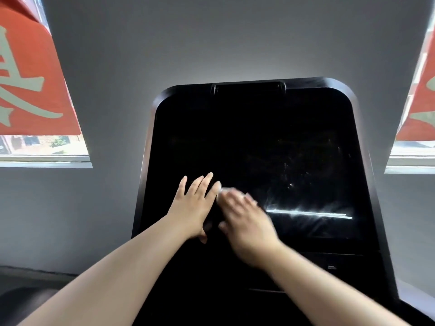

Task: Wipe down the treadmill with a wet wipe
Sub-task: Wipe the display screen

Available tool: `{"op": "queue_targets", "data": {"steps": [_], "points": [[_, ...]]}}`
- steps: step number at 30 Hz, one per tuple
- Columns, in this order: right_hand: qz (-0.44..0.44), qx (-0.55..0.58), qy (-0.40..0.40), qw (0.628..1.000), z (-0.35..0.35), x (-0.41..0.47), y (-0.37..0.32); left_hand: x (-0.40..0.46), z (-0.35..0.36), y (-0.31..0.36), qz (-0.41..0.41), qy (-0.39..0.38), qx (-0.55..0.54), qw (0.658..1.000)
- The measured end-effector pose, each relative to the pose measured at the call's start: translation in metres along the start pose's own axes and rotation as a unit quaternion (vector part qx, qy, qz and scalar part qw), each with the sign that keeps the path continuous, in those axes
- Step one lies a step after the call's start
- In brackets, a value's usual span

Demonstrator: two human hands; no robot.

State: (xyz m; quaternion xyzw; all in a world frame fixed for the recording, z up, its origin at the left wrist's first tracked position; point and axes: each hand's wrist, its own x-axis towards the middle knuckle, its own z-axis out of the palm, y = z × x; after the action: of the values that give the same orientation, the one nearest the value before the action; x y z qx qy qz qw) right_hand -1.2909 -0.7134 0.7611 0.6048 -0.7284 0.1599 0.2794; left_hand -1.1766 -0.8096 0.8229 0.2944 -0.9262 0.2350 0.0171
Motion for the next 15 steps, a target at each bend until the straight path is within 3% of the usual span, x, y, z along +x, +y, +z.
{"op": "queue_targets", "data": {"steps": [4, 6, 8, 12, 15], "points": [[-0.122, -0.013, -0.05, 0.991, 0.0, -0.047, -0.001, -0.002, -0.001, 0.002, -0.009, 0.003, 0.011, 1.0], [-0.089, -0.054, -0.018, 0.994, -0.011, -0.04, 0.03, -0.001, -0.002, 0.004, -0.014, -0.009, 0.014, 1.0], [-0.003, -0.091, 0.021, 0.996, -0.022, -0.019, 0.057, 0.0, -0.003, 0.005, -0.019, -0.016, 0.017, 1.0], [0.159, -0.022, 0.032, 0.986, -0.008, 0.011, 0.029, 0.001, -0.002, 0.006, -0.024, -0.016, 0.016, 0.999], [0.095, -0.001, 0.023, 0.995, 0.018, -0.012, -0.021, 0.0, -0.002, 0.006, -0.025, -0.009, 0.017, 0.999]]}}
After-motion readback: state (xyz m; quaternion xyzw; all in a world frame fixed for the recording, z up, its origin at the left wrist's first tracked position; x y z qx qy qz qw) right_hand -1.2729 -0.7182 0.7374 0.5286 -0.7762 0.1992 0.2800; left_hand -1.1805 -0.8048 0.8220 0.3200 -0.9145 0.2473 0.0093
